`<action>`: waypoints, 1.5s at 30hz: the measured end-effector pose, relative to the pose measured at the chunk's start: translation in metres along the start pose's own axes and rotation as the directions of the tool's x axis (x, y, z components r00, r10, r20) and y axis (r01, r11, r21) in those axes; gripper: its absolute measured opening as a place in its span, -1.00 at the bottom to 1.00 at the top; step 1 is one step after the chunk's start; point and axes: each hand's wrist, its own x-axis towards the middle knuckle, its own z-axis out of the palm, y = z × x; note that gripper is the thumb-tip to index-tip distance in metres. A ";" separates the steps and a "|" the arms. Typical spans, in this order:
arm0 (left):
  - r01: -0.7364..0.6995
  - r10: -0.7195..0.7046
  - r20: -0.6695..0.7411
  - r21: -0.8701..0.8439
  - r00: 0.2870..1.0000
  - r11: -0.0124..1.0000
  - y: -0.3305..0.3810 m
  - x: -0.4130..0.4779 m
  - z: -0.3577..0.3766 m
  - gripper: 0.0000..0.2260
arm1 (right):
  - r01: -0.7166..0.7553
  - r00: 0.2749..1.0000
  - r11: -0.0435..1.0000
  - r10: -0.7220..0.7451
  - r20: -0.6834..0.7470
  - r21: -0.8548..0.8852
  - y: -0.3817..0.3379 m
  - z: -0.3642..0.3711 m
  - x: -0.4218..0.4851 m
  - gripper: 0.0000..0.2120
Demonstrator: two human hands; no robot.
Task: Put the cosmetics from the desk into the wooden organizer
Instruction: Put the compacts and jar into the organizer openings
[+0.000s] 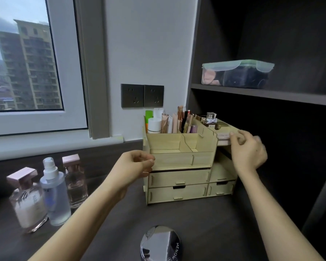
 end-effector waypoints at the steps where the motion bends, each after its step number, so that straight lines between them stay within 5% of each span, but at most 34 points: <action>1: -0.001 0.001 -0.006 0.007 1.000 1.000 -0.001 0.000 -0.002 -0.93 | 0.150 0.987 0.988 -0.152 -0.054 -0.048 0.001 0.000 -0.003 -0.70; 3: 0.000 0.000 -0.012 0.011 1.000 1.000 -0.002 0.001 -0.006 -0.92 | 0.373 0.925 0.925 -0.377 -0.049 -0.072 0.010 0.006 -0.006 -0.75; 5: 0.000 0.000 -0.017 0.014 1.000 1.000 -0.002 0.001 -0.009 -0.92 | 0.451 0.892 0.891 -0.451 0.023 -0.050 0.018 0.014 -0.008 -0.73; 10: -0.001 0.001 -0.044 0.001 0.999 1.000 -0.001 -0.002 -0.013 -0.91 | 0.461 0.886 0.884 -0.454 0.095 -0.076 0.019 0.021 -0.010 -0.76; 16: 0.002 -0.002 -0.051 0.001 0.999 1.000 0.000 -0.007 -0.013 -0.90 | 0.422 0.890 0.903 -0.396 0.227 -0.080 0.015 0.010 -0.010 -0.54; 20: -0.025 0.025 -0.060 -0.002 0.998 1.000 0.003 -0.015 -0.023 -0.89 | 0.380 0.925 0.925 -0.379 0.039 -0.029 -0.011 -0.014 -0.032 -0.56; 23: -0.026 0.026 -0.122 0.006 0.992 1.000 -0.002 -0.028 -0.042 -0.88 | 0.481 0.874 0.862 -0.485 -0.015 0.158 -0.049 -0.032 -0.082 -0.61; 25: -0.006 0.010 -0.141 0.028 0.990 1.000 -0.012 -0.044 -0.060 -0.87 | 0.527 0.776 0.764 -0.611 0.156 0.372 -0.069 -0.038 -0.127 -0.70; 29: 0.073 -0.035 -0.216 0.170 0.976 0.983 -0.038 -0.095 -0.110 -0.89 | 0.405 0.394 0.626 -0.777 0.490 0.666 -0.099 -0.050 -0.216 -0.78; 36: 0.361 -0.026 -0.556 0.502 0.831 0.786 -0.076 -0.187 -0.211 -0.94 | 0.371 -0.245 0.505 -0.756 0.607 0.779 -0.159 -0.076 -0.333 -0.33; 38: 0.494 -0.086 -0.607 0.547 0.790 0.676 -0.090 -0.208 -0.235 -0.81 | 0.435 -0.312 0.455 -0.733 0.604 0.777 -0.168 -0.077 -0.350 -0.26; 42: 0.626 -0.185 -0.633 0.598 0.752 0.500 -0.114 -0.233 -0.265 -0.60 | 0.443 -0.257 0.449 -0.766 0.590 0.776 -0.178 -0.075 -0.360 -0.45; 45: 0.622 -0.272 -0.586 0.553 0.763 0.554 -0.126 -0.230 -0.277 -0.48 | 0.356 -0.212 0.523 -0.762 0.612 0.775 -0.176 -0.074 -0.358 -0.44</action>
